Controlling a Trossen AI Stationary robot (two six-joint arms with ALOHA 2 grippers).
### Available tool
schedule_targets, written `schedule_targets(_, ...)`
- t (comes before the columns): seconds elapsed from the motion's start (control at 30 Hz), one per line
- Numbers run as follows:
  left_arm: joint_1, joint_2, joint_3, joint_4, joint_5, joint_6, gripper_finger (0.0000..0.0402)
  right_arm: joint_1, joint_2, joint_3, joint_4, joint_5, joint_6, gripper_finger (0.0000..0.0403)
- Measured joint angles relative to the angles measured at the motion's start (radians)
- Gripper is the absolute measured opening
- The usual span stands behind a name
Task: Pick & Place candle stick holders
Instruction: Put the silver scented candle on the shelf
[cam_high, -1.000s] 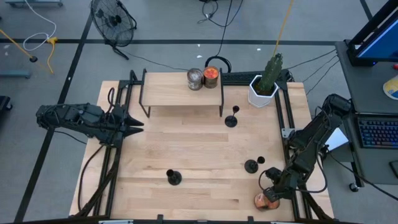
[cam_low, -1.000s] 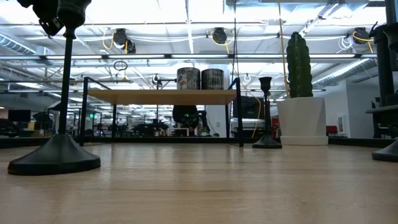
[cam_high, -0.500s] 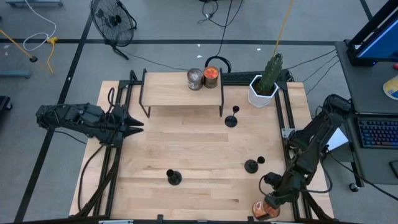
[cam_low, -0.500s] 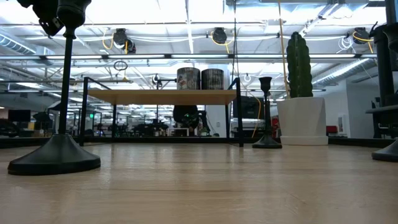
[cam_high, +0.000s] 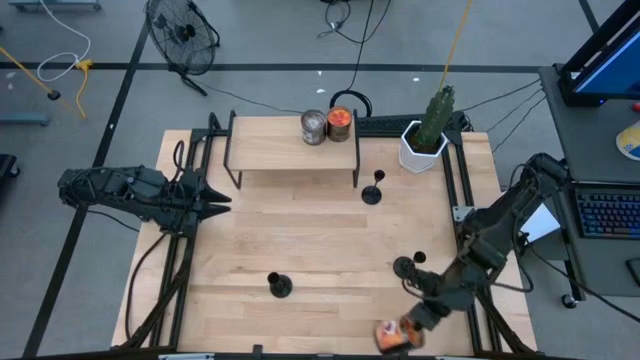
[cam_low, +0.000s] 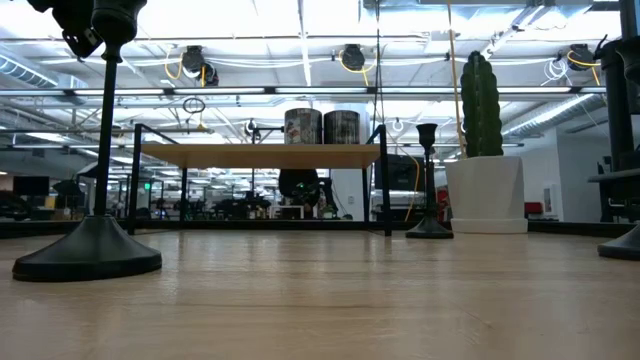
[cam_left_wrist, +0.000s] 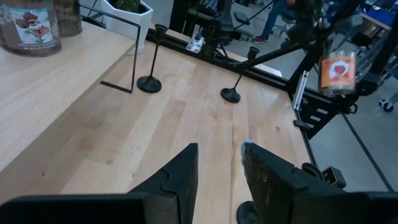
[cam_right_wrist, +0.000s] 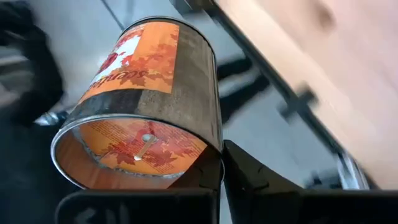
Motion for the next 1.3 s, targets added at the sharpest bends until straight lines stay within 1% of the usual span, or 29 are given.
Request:
schedule_targets(0.07,0.0,0.0,0.0,0.0,0.0,0.003,0.0131,-0.044,0.0,0.023,0.004,0.043,-0.069,0.0)
schedule_targets(0.17,0.0,0.0,0.0,0.0,0.0,0.003,0.0131,-0.106,0.0,0.055,0.004,0.077,-0.17,0.0)
schedule_targets(0.53,0.0,0.0,0.0,0.0,0.0,0.003,0.0131,-0.335,0.0,0.164,-0.004,0.096,-0.497,0.0)
schedule_targets(0.7,0.0,0.0,0.0,0.0,0.0,0.007,0.0131,-0.429,0.0,0.222,-0.086,0.091,-0.616,0.0)
schedule_targets(1.0,0.0,0.0,0.0,0.001,0.0,0.012,0.0131,-0.633,-0.001,0.331,-0.291,0.01,-0.78,0.0)
schedule_targets(1.3,0.0,0.0,0.0,0.014,0.0,-0.034,0.0131,-0.859,-0.002,0.415,-0.408,-0.142,-0.93,0.0)
